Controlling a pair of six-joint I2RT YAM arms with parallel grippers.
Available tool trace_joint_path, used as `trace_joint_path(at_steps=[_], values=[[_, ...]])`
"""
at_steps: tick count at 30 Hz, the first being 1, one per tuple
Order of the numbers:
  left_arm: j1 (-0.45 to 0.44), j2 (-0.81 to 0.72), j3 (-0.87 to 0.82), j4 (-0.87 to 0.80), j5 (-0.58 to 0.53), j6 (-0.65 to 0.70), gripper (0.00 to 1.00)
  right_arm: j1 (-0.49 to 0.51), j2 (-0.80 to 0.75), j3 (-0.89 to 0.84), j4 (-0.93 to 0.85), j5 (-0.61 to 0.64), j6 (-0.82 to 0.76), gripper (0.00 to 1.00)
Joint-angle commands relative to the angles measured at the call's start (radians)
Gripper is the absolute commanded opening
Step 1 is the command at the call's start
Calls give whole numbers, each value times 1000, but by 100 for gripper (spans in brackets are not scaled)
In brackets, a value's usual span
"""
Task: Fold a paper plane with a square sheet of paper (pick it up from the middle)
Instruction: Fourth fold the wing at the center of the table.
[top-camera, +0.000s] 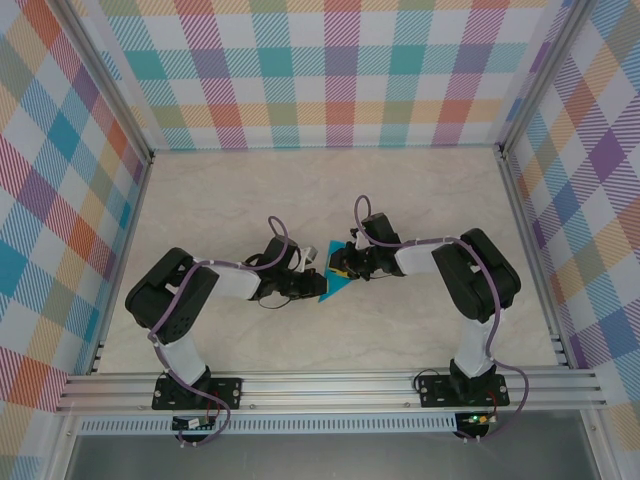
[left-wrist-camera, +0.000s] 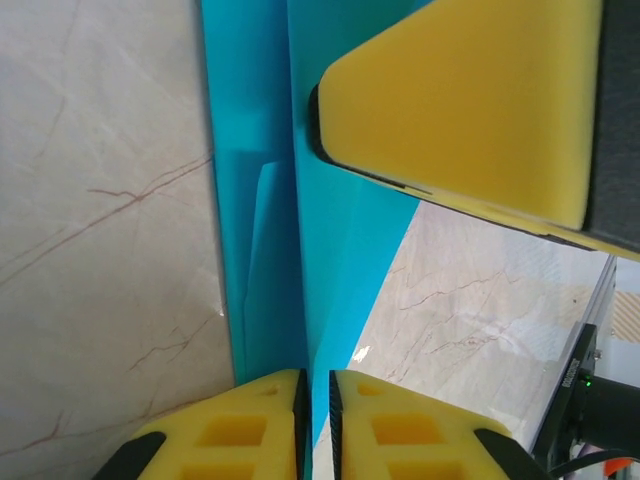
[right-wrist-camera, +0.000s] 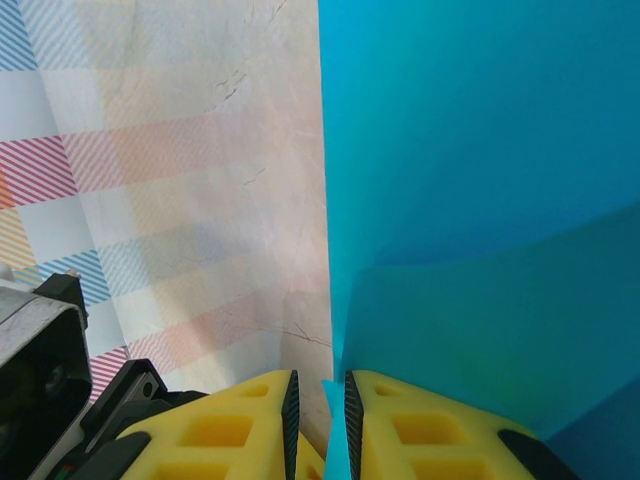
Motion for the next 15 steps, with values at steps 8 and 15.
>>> trace_joint_path(at_steps=[8, 15], values=[[19, -21, -31, -50, -45, 32, 9, 5, 17, 36, 9, -11, 0, 22], [19, -11, -42, -42, -64, 6, 0, 4, -3, 38, -1, -32, -11, 23]])
